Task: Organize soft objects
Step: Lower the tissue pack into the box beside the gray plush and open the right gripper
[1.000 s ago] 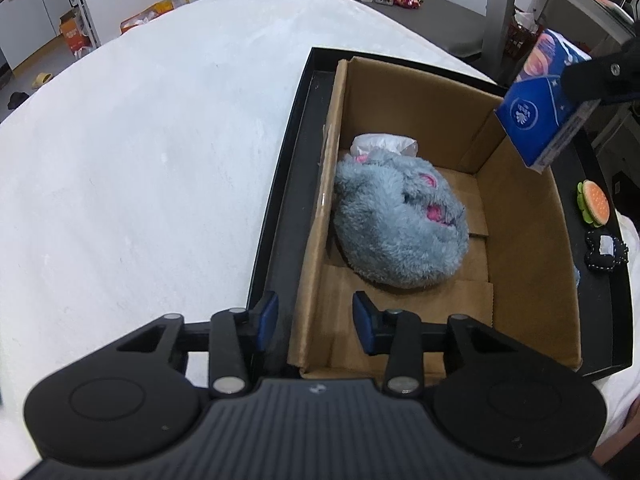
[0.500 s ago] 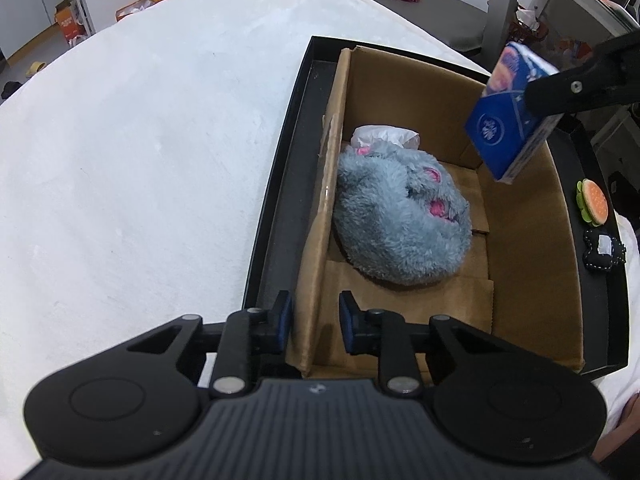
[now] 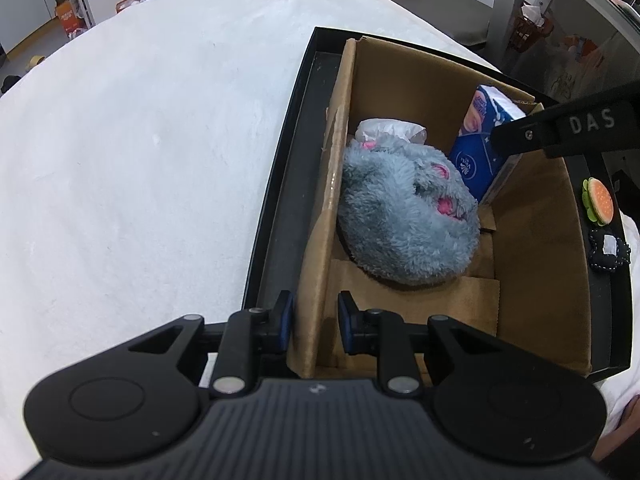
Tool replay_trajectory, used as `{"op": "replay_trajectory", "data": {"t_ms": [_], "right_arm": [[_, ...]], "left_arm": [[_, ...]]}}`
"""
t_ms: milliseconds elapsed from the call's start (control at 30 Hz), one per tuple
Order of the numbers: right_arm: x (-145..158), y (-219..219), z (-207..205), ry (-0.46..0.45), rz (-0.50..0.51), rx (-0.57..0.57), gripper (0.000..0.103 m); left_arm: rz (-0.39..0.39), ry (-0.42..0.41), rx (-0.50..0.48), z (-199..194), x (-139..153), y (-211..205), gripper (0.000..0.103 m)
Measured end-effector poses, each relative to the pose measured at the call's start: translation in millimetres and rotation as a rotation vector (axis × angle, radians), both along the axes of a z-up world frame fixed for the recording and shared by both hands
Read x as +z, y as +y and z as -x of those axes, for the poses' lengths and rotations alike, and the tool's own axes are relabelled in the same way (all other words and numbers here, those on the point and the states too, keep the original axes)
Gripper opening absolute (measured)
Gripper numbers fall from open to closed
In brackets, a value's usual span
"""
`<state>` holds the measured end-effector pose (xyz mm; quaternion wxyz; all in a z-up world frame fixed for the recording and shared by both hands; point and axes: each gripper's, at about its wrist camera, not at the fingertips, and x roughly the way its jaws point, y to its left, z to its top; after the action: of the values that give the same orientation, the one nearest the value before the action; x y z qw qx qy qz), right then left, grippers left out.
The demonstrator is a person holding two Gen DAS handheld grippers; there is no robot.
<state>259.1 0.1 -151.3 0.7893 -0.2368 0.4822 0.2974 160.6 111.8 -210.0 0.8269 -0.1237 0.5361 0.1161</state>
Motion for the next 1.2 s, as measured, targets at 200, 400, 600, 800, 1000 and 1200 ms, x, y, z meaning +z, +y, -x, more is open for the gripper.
{"op": "replay_trajectory", "data": {"t_ms": [200, 400, 600, 800, 1000, 1200], "right_arm": [[-11.4, 5.5, -3.6, 0.011, 0.024, 0.018, 0.019], [-19.6, 11.8, -4.5, 0.013, 0.039, 0.039, 0.019], [-21.4, 13.7, -7.6, 0.031, 0.032, 0.025, 0.021], [-5.7, 9.0, -8.3, 0.030, -0.019, 0.001, 0.042], [15.8, 1.1, -2.1, -0.027, -0.037, -0.015, 0.072], [31.6, -14.9, -0.2, -0.056, -0.084, -0.041, 0.075]], "left_arm": [[0.007, 0.006, 0.003, -2.2, -1.3, 1.7, 0.023], [0.013, 0.010, 0.005, -2.5, -1.6, 2.3, 0.023], [0.013, 0.015, 0.004, -3.3, -3.5, 2.6, 0.023], [-0.002, 0.019, 0.000, -4.3, -4.1, 0.2, 0.023], [-0.014, 0.008, -0.005, -3.6, -2.8, -3.2, 0.023], [-0.070, 0.003, -0.011, -0.7, 2.1, -11.2, 0.027]]}}
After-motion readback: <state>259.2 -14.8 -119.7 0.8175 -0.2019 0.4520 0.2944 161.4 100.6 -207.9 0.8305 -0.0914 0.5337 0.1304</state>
